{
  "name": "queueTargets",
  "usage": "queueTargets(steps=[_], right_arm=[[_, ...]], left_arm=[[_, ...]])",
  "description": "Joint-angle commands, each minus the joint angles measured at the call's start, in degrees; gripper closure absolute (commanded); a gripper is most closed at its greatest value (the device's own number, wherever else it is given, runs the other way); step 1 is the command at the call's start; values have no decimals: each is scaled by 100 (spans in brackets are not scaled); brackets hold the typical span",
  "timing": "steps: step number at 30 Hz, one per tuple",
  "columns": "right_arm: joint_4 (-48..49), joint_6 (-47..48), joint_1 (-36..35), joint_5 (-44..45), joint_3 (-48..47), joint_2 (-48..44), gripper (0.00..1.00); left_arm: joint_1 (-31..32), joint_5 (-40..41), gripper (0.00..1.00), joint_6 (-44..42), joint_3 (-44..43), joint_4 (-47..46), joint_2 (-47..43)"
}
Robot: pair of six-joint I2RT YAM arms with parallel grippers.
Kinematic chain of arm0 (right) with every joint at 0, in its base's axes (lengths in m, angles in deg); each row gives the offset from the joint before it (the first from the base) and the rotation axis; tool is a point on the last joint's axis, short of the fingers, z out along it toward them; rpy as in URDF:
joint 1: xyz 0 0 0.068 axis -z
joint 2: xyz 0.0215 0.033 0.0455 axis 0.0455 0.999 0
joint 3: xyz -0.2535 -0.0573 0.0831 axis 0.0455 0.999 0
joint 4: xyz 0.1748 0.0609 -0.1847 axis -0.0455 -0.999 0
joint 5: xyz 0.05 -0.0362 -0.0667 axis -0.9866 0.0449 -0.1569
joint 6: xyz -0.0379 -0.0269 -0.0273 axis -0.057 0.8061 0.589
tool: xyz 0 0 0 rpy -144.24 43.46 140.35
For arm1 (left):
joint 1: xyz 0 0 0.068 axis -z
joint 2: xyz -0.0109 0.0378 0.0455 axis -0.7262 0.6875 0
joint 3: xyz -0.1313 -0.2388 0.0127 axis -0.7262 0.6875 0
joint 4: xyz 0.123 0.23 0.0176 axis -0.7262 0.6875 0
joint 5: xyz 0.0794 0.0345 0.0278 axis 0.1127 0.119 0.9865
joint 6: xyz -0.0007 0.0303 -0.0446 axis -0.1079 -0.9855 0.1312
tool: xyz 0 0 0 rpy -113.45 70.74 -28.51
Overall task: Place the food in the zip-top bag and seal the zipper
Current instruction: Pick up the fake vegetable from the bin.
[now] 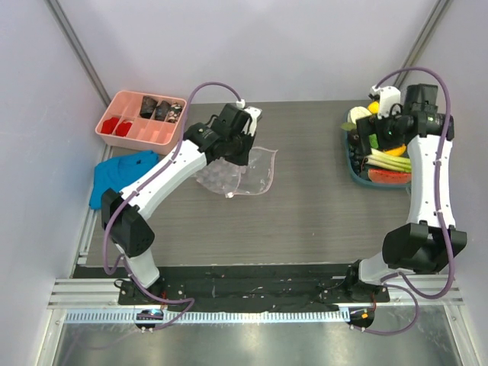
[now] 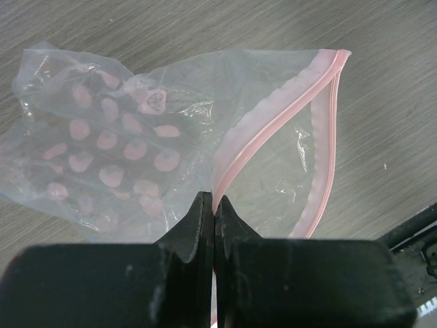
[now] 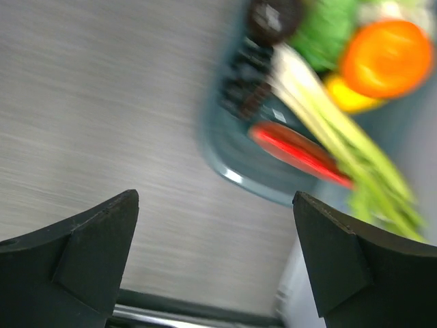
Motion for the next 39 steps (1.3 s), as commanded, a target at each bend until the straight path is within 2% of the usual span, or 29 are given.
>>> queueTargets(steps=[1,4,7,11,20,31,39], right_arm=[[-463,2564,591,1732,186,-261,0],[46,3602,1031,2279,511,-182,1],[486,4246,1374,2499,521,133,0],[610,4773,1543,2570,293,714,0],[987,5671,1552,2877,345,1654,0],[1821,6682,1552,3378,872,2068,1],[2534,7148,1552,3590,1092,2402,8]], left_arm=[[-19,-339,100,83,-316,-116,-18],[-19,-409,100,84,-395,-116,26],[-20,-427,100,48,-439,-116,52],[-28,-427,100,5,-457,-99,61],[-28,-286,100,-136,-457,-142,43],[-46,-15,100,-215,-404,-222,-1],[-81,-22,100,-207,-351,-213,-9]])
